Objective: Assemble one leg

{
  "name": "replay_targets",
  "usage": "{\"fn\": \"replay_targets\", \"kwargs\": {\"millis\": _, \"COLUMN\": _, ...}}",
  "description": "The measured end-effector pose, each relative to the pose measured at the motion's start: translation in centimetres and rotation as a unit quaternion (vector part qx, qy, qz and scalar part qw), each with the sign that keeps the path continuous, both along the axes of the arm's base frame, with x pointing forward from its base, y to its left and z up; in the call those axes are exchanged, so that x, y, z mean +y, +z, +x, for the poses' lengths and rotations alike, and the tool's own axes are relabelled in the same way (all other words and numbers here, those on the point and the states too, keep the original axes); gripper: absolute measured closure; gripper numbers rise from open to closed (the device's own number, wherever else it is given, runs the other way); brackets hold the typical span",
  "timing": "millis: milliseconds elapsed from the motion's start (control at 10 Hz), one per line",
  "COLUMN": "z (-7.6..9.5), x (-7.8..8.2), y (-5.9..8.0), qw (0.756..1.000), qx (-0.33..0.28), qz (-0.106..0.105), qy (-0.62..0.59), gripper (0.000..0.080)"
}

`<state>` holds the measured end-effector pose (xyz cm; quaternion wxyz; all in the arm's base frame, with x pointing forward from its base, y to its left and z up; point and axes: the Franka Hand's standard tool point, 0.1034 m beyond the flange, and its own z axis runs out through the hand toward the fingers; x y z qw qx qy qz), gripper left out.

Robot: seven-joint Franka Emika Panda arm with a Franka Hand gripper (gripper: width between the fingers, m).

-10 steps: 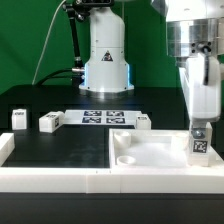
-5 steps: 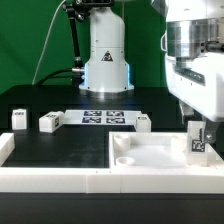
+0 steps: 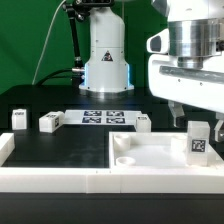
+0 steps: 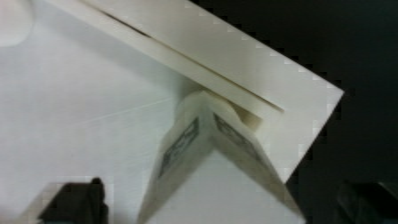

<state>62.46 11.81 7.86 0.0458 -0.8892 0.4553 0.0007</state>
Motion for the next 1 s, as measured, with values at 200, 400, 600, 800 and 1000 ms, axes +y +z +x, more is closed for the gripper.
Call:
{"fn": "replay_targets", "kwargs": {"millis": 200, "z": -0.02, "x": 0.11, "y": -0.01, "qw": 0.997, "qx": -0.006, "qz": -0.003, "qy": 0.075, "gripper": 0.015}}
{"fn": "replay_targets", "kwargs": {"millis": 400, "z": -0.09, "x": 0.29, "y": -0.08, "qw": 0.982, "qx": -0.014, "qz": -0.014, "qy": 0.188, "gripper": 0.015}}
{"fn": "replay_targets", "kwargs": {"millis": 600, "z": -0.07, "x": 0.21, "y": -0.07, "qw": 0.962, "qx": -0.019, "qz": -0.022, "qy": 0.27, "gripper": 0.015}}
{"fn": "replay_targets", "kwargs": {"millis": 800, "z": -0.03, "x": 0.07, "y": -0.08, "qw": 0.947, "qx": -0.022, "qz": -0.027, "qy": 0.319, "gripper": 0.015}}
{"fn": "replay_targets", "kwargs": {"millis": 1000, "z": -0.03, "x": 0.07, "y": -0.07, "qw": 0.949, "qx": -0.022, "qz": -0.026, "qy": 0.313, "gripper": 0.015}}
